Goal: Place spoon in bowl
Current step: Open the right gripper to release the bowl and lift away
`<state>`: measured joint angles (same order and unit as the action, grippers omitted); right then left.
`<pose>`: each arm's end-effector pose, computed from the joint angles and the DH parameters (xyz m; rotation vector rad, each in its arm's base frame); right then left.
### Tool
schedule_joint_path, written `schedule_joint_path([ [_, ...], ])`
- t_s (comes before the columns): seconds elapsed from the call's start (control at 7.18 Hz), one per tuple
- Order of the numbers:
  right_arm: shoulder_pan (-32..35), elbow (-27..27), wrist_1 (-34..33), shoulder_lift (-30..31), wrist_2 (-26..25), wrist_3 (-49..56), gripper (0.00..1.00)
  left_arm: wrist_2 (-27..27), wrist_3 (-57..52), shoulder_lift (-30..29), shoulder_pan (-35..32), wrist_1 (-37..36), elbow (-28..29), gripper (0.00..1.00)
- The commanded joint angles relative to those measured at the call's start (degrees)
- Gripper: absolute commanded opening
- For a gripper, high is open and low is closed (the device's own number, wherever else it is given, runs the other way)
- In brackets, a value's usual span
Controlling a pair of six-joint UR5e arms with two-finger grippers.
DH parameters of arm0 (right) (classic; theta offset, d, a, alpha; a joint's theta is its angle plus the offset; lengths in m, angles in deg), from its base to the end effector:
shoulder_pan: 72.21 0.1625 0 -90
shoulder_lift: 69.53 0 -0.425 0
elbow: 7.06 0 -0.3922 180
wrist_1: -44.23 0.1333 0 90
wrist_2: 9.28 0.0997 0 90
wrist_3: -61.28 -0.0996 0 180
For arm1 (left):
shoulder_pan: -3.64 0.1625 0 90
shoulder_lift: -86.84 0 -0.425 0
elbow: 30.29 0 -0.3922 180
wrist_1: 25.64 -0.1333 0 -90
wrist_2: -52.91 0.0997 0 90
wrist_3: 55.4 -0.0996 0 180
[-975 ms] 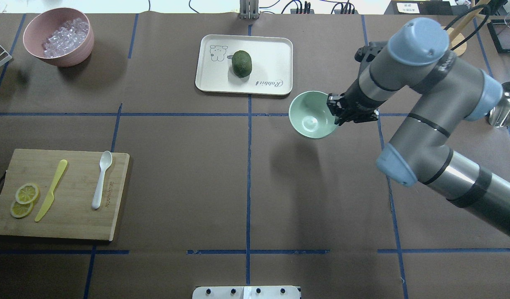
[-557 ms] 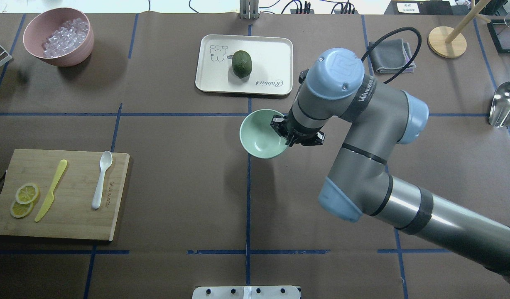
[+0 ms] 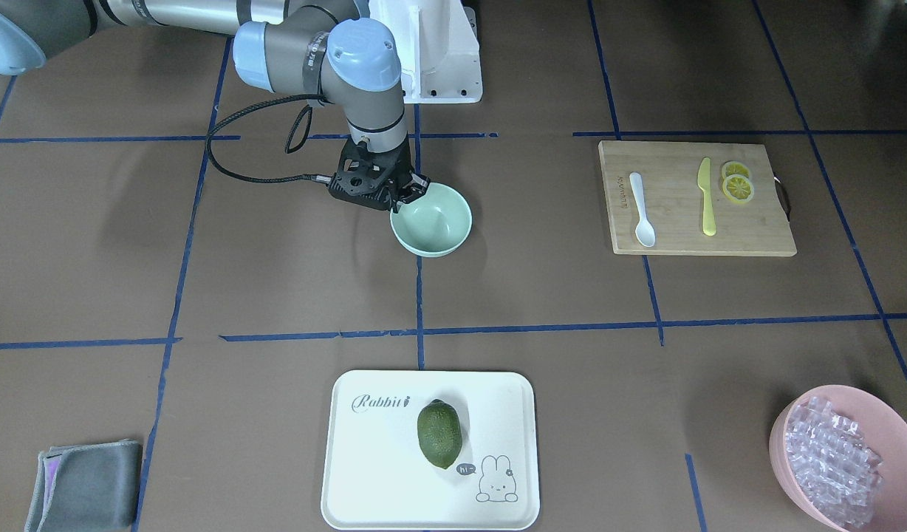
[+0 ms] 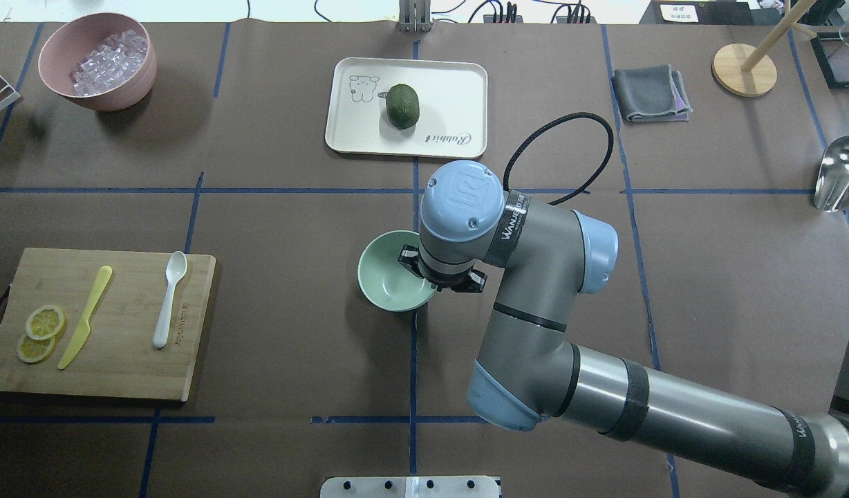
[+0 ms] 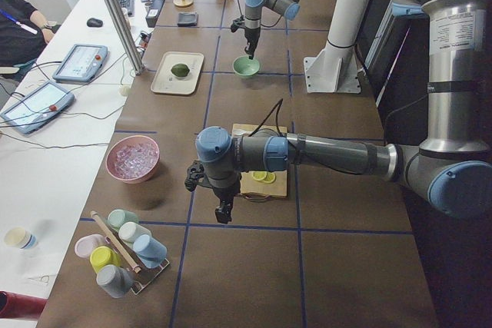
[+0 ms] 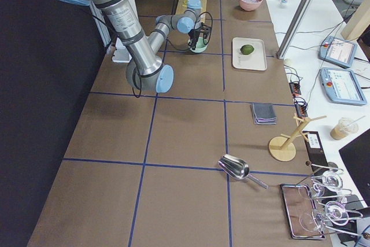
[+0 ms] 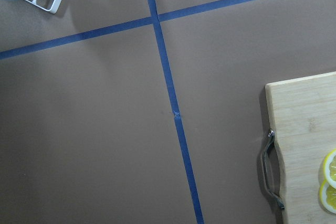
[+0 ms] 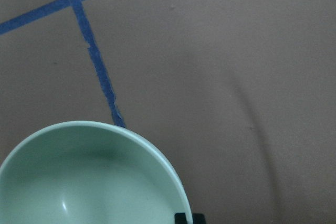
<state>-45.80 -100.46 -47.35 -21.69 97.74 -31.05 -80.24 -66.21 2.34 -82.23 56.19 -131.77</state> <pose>-0.5786 -0.4036 0.1968 -0.1178 -0.8081 0.3596 -0.0329 -0.4497 0.6211 0.0076 0.7557 0.2339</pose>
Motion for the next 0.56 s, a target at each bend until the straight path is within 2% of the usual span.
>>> schedule_joint_path([
  [0.0, -0.5, 0.3, 0.1, 0.4, -0.2, 0.0, 0.53, 0.0, 0.0, 0.0, 0.0, -0.1, -0.2, 1.00],
  [0.14, -0.3, -0.2, 0.1, 0.6, -0.2, 0.2, 1.00, 0.0, 0.0, 0.0, 0.0, 0.0, -0.3, 1.00],
  [0.42, 6.3, -2.6, -0.6, 0.7, 4.3, 3.8, 1.00, 0.2, -0.1, 0.0, 0.0, 0.1, -0.2, 1.00],
])
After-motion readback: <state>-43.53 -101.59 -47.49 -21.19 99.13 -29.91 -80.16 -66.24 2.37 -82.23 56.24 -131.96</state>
